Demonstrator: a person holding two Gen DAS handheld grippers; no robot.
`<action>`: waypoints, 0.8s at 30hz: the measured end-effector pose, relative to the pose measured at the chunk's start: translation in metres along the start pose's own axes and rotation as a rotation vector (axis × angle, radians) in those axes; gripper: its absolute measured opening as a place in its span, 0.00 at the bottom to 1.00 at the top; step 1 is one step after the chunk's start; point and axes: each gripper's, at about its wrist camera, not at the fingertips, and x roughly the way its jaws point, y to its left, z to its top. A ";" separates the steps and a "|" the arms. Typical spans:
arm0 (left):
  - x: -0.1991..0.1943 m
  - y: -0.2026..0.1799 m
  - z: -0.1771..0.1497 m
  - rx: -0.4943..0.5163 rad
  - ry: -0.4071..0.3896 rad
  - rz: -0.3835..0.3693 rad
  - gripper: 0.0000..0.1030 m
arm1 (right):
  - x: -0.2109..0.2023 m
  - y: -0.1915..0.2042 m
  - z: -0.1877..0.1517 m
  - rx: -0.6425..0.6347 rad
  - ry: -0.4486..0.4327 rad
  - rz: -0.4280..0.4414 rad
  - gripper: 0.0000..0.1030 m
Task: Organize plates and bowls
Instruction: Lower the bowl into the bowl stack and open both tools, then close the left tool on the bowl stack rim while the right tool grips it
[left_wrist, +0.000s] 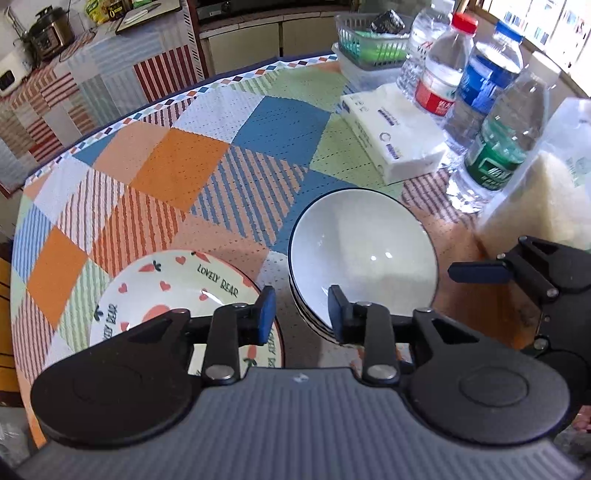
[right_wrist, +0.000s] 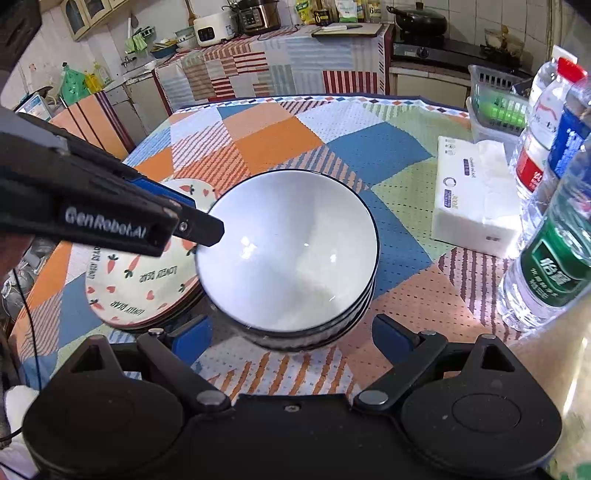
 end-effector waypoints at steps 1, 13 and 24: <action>-0.005 0.001 -0.002 -0.005 -0.006 -0.010 0.31 | -0.005 0.002 -0.002 -0.006 -0.008 -0.005 0.93; -0.047 0.000 -0.037 0.024 0.012 -0.057 0.40 | -0.071 0.033 -0.032 -0.107 -0.106 -0.060 0.93; -0.029 0.001 -0.061 0.001 0.023 -0.082 0.58 | -0.059 0.053 -0.057 -0.164 -0.173 -0.046 0.93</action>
